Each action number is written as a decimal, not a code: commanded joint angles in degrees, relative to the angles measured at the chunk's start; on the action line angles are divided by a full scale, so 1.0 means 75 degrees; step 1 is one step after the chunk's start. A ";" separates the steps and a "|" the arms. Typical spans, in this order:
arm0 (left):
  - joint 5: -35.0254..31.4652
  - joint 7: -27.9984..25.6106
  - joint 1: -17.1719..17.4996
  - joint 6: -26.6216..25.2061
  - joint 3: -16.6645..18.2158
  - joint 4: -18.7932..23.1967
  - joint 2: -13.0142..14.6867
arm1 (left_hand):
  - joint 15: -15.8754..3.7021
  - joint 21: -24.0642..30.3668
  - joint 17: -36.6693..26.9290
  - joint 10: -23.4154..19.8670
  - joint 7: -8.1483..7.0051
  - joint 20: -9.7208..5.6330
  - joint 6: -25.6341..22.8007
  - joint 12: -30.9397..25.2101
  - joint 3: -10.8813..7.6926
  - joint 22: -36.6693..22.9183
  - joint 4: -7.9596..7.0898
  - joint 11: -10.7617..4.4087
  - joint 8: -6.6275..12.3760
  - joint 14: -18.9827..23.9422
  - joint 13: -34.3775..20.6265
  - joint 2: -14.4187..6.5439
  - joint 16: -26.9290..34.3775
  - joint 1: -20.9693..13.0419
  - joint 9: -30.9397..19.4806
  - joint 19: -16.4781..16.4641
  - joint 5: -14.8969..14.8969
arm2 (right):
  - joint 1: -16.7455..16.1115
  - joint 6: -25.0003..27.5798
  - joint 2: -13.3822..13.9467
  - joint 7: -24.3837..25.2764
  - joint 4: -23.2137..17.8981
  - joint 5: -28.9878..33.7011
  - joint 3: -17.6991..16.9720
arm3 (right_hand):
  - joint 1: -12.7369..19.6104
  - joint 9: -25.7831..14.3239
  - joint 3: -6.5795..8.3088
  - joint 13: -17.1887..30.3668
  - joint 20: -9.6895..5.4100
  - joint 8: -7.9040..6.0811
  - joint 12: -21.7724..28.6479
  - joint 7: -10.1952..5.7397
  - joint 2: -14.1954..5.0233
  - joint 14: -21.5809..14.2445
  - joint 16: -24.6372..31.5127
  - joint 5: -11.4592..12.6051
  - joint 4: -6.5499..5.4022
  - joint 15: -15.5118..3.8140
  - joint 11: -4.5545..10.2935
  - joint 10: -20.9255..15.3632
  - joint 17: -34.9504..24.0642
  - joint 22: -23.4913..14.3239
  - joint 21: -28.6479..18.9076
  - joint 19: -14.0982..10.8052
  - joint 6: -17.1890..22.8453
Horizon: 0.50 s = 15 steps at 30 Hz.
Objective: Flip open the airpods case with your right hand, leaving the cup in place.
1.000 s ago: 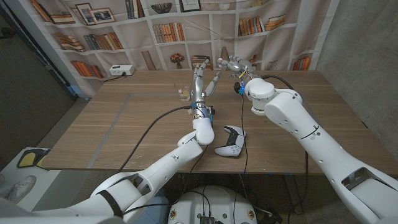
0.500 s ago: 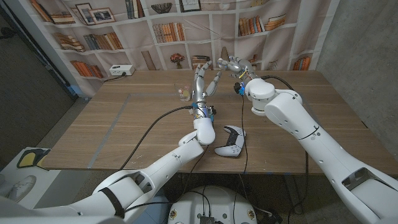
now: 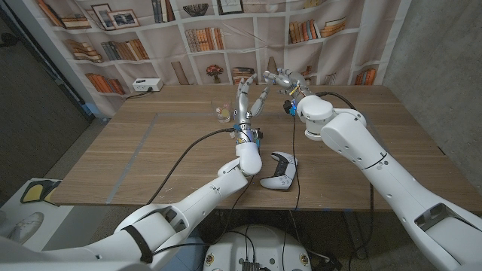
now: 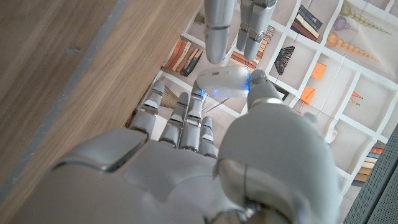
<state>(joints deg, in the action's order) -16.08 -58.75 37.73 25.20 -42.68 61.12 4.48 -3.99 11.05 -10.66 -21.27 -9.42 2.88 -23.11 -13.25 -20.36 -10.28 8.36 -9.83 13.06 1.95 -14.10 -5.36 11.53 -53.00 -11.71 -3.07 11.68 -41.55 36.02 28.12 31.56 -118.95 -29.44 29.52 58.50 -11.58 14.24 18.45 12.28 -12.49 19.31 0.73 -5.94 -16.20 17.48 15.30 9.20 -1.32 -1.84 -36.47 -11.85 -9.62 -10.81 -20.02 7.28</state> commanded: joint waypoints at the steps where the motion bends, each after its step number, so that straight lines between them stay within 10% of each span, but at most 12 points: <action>1: 0.0073 0.0052 -0.0036 0.0012 -0.0028 -0.0080 -0.0047 | -0.0008 0.0068 -0.0027 0.0024 0.0019 0.0001 0.0010 0.0019 0.0012 -0.0025 -0.0002 -0.0013 -0.0023 -0.0006 0.0006 0.0006 0.0047 -0.0016 -0.0026 0.0017 -0.0029 | -0.0028 0.0000 -0.0007 0.0025 -0.0015 -0.0008 0.0034 | 0.0204 -0.0015 0.0087 0.0596 0.0012 0.0016 0.0035 -0.0007 -0.0224 -0.0028 0.0010 0.0074 -0.0096 -0.0024 0.0918 -0.0910 -0.0019 -0.0021 0.0009 -0.0006 0.0062; 15: 0.0072 0.0053 -0.0116 -0.0059 -0.0111 -0.0214 -0.0137 | 0.0027 0.0076 -0.0028 0.0062 0.0088 0.0040 0.0072 0.0032 0.0065 -0.0028 -0.0010 0.0063 -0.0064 -0.0004 0.0006 0.0010 0.0045 -0.0019 -0.0018 0.0010 -0.0014 | -0.0034 0.0039 -0.0006 0.0032 -0.0026 -0.0028 0.0055 | 0.0206 -0.0016 0.0075 0.0593 0.0011 0.0014 0.0025 0.0003 -0.0218 -0.0020 0.0003 0.0075 -0.0094 -0.0094 0.0926 -0.0918 -0.0017 -0.0022 0.0005 -0.0009 0.0090</action>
<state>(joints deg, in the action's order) -15.55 -58.38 37.35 25.19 -43.01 60.34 3.94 -3.99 11.05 -10.81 -20.85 -8.88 2.88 -22.58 -13.25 -20.13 -10.27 8.14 -9.40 12.69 1.95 -14.11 -5.35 11.53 -53.00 -11.71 -3.07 11.69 -41.70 35.97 28.03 31.69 -118.95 -29.59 29.77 58.53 -11.58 14.24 18.45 12.28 -12.49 19.29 0.72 -5.91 -16.27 17.48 15.49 9.20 -1.63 -1.84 -36.47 -11.85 -9.62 -10.81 -20.02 7.28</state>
